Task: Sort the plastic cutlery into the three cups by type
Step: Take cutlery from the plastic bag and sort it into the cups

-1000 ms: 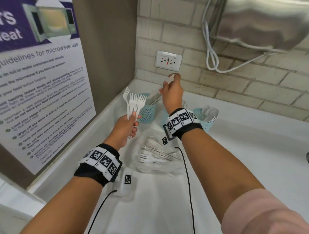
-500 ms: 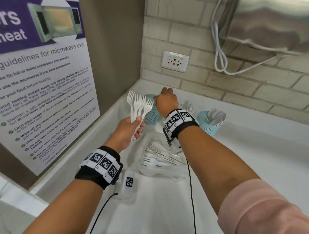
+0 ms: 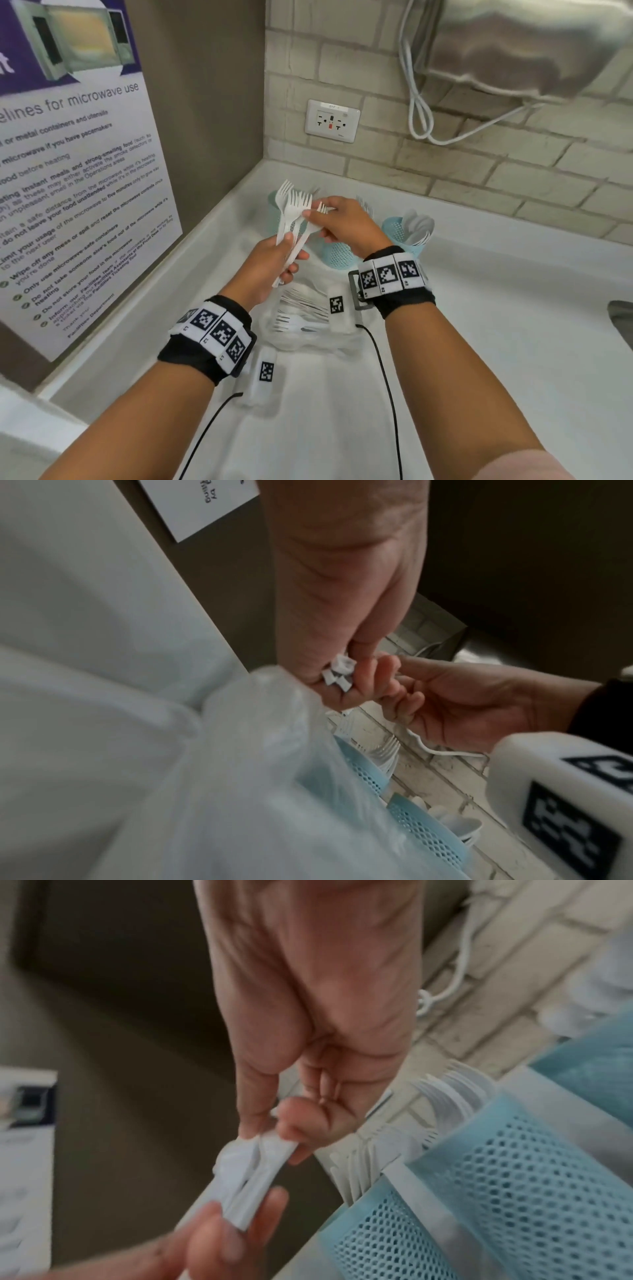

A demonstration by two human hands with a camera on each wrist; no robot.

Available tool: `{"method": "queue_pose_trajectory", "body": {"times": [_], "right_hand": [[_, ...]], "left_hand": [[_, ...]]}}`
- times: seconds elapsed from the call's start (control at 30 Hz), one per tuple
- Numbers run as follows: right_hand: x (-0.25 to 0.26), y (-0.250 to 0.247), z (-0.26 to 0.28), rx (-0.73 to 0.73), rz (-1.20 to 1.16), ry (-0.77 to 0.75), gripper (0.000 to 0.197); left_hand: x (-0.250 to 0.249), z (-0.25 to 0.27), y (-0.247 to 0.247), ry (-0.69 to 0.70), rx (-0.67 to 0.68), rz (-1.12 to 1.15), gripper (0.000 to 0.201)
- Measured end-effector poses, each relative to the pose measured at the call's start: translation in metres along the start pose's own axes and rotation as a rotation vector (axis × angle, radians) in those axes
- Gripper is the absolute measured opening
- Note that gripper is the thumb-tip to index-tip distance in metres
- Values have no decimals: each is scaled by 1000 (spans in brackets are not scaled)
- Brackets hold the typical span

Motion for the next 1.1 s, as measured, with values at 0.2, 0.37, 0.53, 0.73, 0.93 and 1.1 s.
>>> {"method": "queue_pose_trajectory", "body": {"times": [0.2,0.37,0.53,0.73,0.93,1.1], "right_hand": [[-9,-15,16,-68,-259,68,37],[-10,-15,23,-98,-268,61,46],[-20,-18,24,-118,-259,79,47],[-27,-23,26,-104,-313,102,38],[-33,-25,29,-74,-352,127,33],[-33,-20,33,-101,-340,123,36]], "left_hand": [[2,10,12,2,53,-78,32],[3,13,21,98,41,-259,32],[4,17,27,149,105,-274,35],[9,20,31,119,178,-233,38],[14,21,33,29,257,-164,37],[10,24,37,240,196,-342,34]]}}
Point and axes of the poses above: each hand's wrist, its own z-axis away from the middle knuckle, its own y-axis out of the palm, x = y × z, the point moved 6 cm from there along -z, towards the middle knuckle, and after that the axes turned 15 degrees about -x, right-handed, at the moved point
